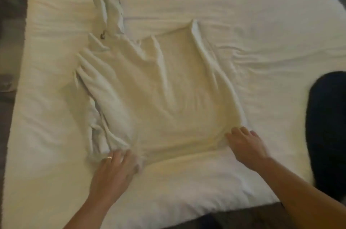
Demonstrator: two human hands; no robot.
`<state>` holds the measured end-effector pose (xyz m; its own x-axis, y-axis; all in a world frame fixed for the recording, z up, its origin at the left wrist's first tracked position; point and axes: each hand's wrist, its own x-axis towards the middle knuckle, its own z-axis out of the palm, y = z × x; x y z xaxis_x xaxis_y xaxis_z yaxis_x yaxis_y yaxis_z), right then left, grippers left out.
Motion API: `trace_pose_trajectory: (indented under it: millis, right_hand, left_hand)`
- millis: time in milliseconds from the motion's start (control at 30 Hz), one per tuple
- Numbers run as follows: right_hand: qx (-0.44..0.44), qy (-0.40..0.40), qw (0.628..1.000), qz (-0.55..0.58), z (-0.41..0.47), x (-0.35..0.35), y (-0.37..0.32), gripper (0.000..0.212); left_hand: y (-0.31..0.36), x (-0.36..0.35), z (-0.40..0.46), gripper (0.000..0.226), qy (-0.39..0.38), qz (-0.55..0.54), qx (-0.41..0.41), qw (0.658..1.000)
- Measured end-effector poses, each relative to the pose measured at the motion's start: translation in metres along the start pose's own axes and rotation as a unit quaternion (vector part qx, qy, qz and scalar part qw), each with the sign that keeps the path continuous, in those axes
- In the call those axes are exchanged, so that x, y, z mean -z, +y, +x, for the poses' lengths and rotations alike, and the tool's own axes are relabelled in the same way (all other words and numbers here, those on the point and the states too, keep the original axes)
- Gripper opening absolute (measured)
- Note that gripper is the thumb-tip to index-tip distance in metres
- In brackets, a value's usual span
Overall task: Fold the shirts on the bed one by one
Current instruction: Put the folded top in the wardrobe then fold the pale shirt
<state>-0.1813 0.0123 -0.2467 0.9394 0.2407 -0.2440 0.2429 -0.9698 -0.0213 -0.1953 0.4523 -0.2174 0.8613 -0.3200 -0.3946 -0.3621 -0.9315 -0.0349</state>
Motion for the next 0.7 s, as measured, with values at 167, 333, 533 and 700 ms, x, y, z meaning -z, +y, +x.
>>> trace_pose_trajectory:
  millis: [167, 333, 533, 700]
  right_hand:
    - [-0.090, 0.040, 0.995, 0.021, -0.014, -0.020, 0.014, 0.048]
    - [-0.155, 0.046, 0.981, 0.106, -0.001, -0.024, 0.035, 0.046]
    - [-0.158, 0.135, 0.965, 0.162, -0.010, -0.016, 0.061, 0.029]
    - [-0.143, 0.125, 0.974, 0.124, -0.032, -0.024, 0.067, 0.026]
  left_hand:
    - [0.076, -0.015, 0.037, 0.059, 0.014, 0.013, -0.049, 0.999]
    - [0.133, -0.003, 0.089, 0.051, -0.022, -0.008, -0.086, 0.996]
    - [0.153, 0.004, 0.112, 0.044, -0.044, -0.017, -0.071, 0.996]
    - [0.156, 0.000, 0.115, 0.038, -0.018, -0.024, -0.121, 0.992]
